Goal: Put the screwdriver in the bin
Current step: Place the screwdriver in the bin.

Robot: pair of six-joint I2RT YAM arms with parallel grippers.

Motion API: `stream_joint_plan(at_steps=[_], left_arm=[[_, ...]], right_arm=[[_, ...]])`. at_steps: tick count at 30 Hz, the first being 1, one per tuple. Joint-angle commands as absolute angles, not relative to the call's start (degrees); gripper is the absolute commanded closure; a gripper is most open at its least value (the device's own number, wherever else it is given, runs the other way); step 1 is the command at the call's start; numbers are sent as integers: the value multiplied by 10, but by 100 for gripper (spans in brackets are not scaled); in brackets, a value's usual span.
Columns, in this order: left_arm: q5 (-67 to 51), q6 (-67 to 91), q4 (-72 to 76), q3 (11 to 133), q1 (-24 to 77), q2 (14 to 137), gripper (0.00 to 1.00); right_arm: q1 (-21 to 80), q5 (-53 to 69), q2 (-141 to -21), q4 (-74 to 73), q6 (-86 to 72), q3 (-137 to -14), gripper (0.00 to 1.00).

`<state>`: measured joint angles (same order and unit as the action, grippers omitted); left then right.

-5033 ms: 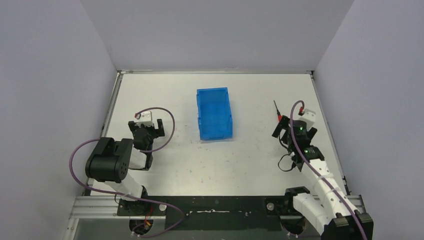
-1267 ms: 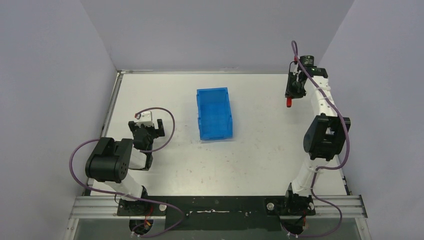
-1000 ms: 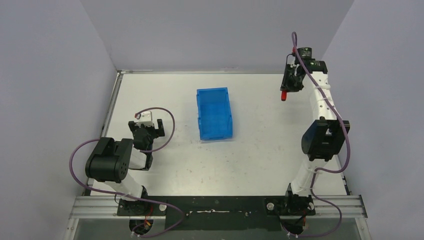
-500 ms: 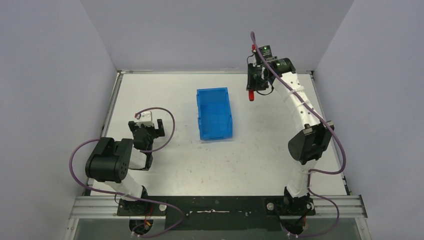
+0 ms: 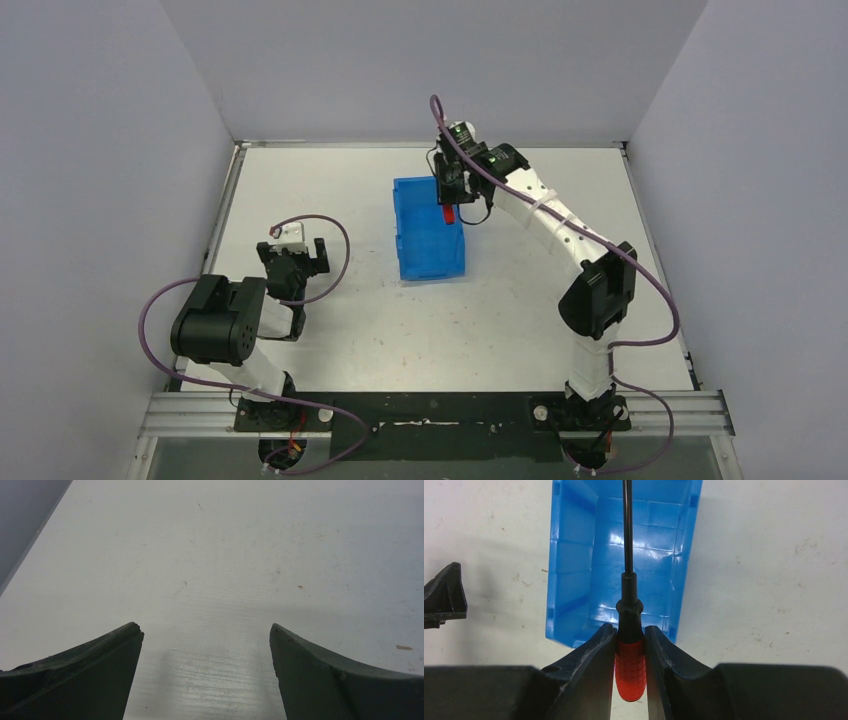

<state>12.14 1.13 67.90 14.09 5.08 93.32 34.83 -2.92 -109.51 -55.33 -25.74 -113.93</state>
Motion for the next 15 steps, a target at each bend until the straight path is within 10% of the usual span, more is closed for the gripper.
stream_joint_plan(at_steps=[1,15], left_arm=[[118,17,693,146,47,922,3],[118,17,693,145,47,922,3]], right_arm=[[370,-66,-1102,-495,-297,-1110,100],[410,-94,-1159,-459,-330,-1062,100]])
